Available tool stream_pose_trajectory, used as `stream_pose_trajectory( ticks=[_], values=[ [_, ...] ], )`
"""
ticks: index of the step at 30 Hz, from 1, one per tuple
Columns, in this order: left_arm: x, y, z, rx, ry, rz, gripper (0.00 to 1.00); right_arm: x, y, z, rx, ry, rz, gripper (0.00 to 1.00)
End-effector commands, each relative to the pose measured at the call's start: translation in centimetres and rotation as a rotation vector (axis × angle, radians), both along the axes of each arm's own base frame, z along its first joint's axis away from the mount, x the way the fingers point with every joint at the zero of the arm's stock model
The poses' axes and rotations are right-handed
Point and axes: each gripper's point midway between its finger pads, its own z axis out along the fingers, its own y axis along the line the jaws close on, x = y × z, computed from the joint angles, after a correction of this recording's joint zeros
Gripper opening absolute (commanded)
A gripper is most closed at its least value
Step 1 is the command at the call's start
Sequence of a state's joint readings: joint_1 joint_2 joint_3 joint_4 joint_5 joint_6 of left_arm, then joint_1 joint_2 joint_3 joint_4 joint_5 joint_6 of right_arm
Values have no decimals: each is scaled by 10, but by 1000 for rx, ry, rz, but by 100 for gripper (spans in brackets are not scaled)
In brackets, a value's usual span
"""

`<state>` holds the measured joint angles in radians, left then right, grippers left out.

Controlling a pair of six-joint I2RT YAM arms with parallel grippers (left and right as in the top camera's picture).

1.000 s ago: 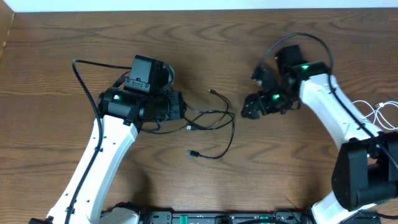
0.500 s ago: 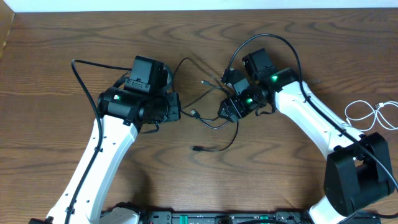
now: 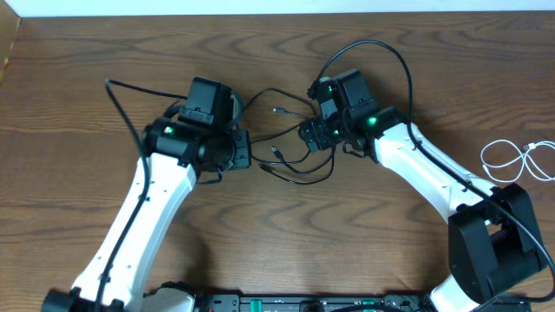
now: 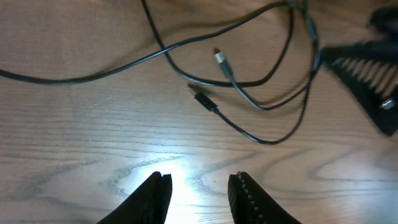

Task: Untangle cables

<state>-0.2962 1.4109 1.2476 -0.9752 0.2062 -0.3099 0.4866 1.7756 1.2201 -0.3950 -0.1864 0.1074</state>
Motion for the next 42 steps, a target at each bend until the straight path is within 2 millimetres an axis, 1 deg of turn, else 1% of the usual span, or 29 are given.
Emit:
stream_pose_trajectory(
  ticks=[1, 3, 6, 8, 11, 13, 15, 16, 18, 22, 23, 27, 31, 33, 35, 37, 39, 40, 42],
  values=[
    [-1, 5, -32, 52, 93, 0, 36, 9, -7, -3, -11, -43, -87, 77],
    [0, 5, -43, 62, 128, 0, 36, 11, -6, -3, -5, -54, -87, 76],
    [0, 4, -53, 73, 163, -1, 36, 8, -8, -13, -18, -23, -90, 76],
    [1, 4, -57, 75, 172, -1, 36, -5, -10, -32, -39, 64, -91, 76],
    [1, 4, -57, 76, 171, -1, 36, -23, -13, -51, -57, 166, -90, 73],
    [2, 4, -57, 74, 167, -1, 36, -30, -18, -60, -70, 226, -139, 68],
    [2, 4, -57, 74, 167, -1, 36, -35, -32, -69, -108, 277, -255, 66],
    [2, 4, -57, 74, 168, -1, 36, -37, -36, -72, -115, 292, -293, 66],
    [2, 4, -57, 74, 167, -1, 36, -41, -36, -75, -102, 328, -351, 62],
    [2, 4, -57, 74, 168, -1, 36, -43, -35, -76, -81, 355, -415, 45],
    [2, 4, -57, 73, 168, 2, 36, -43, -38, -77, -79, 362, -462, 42],
    [2, 4, -57, 72, 170, 5, 36, -45, -43, -84, -84, 364, -559, 41],
    [2, 4, -57, 72, 170, 5, 36, -45, -40, -94, -87, 364, -557, 41],
    [1, 4, -57, 72, 170, 5, 36, -41, -33, -99, -75, 351, -546, 41],
    [1, 4, -57, 72, 170, 5, 36, -41, -32, -102, -76, 351, -545, 33],
    [1, 4, -57, 72, 170, 5, 36, -43, -32, -105, -84, 358, -542, 21],
    [1, 4, -57, 72, 170, 5, 36, -45, -32, -106, -92, 365, -542, 14],
    [1, 4, -57, 72, 170, 5, 36, -47, -34, -107, -99, 371, -543, 9],
    [1, 4, -57, 72, 170, 5, 36, -50, -35, -108, -109, 382, -543, 1]
  ],
)
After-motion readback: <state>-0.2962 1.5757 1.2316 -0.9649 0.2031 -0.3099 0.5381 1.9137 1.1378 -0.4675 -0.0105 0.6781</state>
